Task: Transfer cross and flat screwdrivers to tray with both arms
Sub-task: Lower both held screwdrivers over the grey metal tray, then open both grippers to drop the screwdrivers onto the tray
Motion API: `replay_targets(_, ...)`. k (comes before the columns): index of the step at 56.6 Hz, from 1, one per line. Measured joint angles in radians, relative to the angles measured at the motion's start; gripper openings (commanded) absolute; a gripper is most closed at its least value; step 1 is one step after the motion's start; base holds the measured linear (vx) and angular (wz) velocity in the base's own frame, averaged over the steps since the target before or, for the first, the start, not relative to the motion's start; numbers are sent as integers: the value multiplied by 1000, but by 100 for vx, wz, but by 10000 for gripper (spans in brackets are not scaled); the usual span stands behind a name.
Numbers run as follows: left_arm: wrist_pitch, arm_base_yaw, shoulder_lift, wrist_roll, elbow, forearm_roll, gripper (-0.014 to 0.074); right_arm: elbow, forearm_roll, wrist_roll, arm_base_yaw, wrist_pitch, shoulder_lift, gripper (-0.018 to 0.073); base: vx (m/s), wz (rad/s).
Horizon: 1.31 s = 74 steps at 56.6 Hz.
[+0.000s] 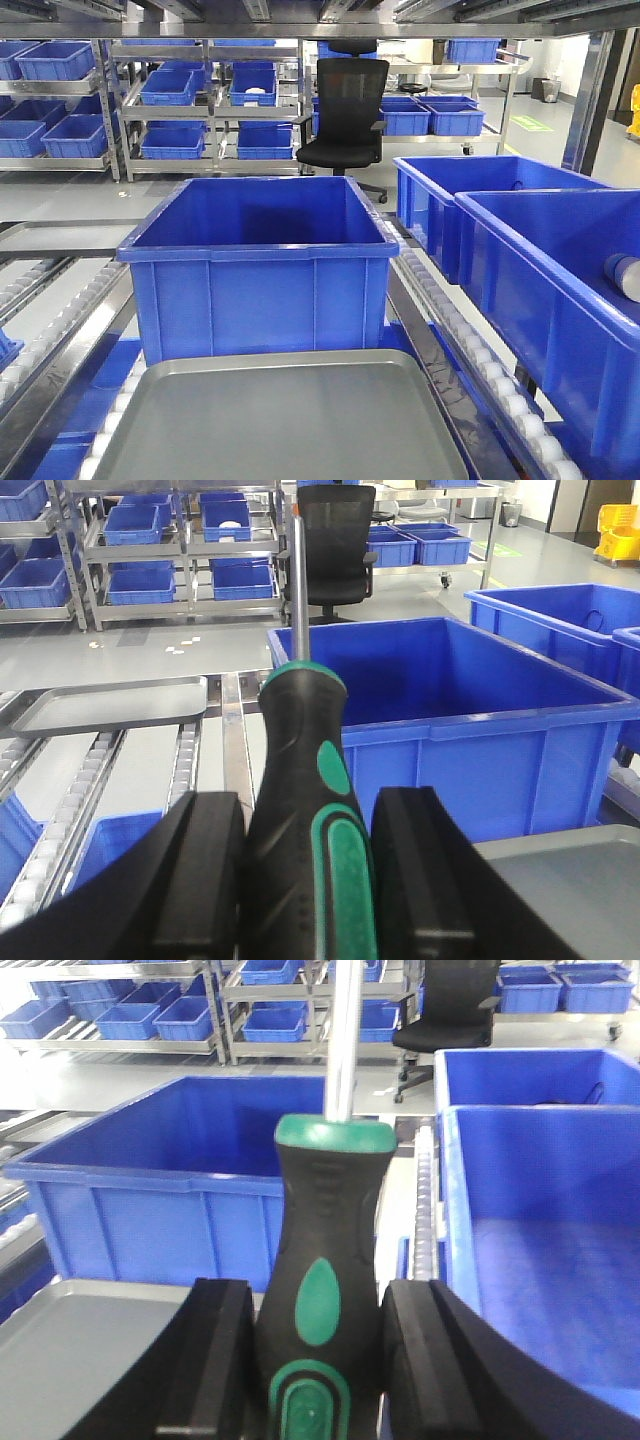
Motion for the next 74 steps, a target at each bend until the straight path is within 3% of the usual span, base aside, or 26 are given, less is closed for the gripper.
replay_targets(7,22,0,0,0,0,-63,-6,0,43,0,0,53,17,-8,0,0)
replay_targets(13,22,0,23,13,0,-152,-6,0,135,-9,0,102,65,-8,0,0)
replay_targets(20,14,0,100,134,0,-371,-1,0,291,-90,0,175,161,-8,0,0)
replay_targets(26,1,-26,219,339,0,-656,3,0,397,-155,17,235,274,-8,0,0)
replay_targets(29,-17,-50,293,428,5,-759,3,0,409,-166,59,223,321,-8,0,0)
replay_targets(34,-55,-90,393,489,32,-872,3,0,389,-149,171,158,401,-8,0,0)
replay_targets(41,-124,-140,507,505,85,-911,3,0,278,-50,367,41,518,-8,0,0)
replay_targets(47,-184,-172,577,495,120,-923,3,0,179,56,446,-43,618,-8,0,0)
replay_targets(55,-249,-186,643,489,124,-931,3,0,139,127,465,-110,758,-8,0,0)
replay_targets(74,-285,-187,721,488,124,-933,4,-8,149,139,466,-163,903,-8,0,0)
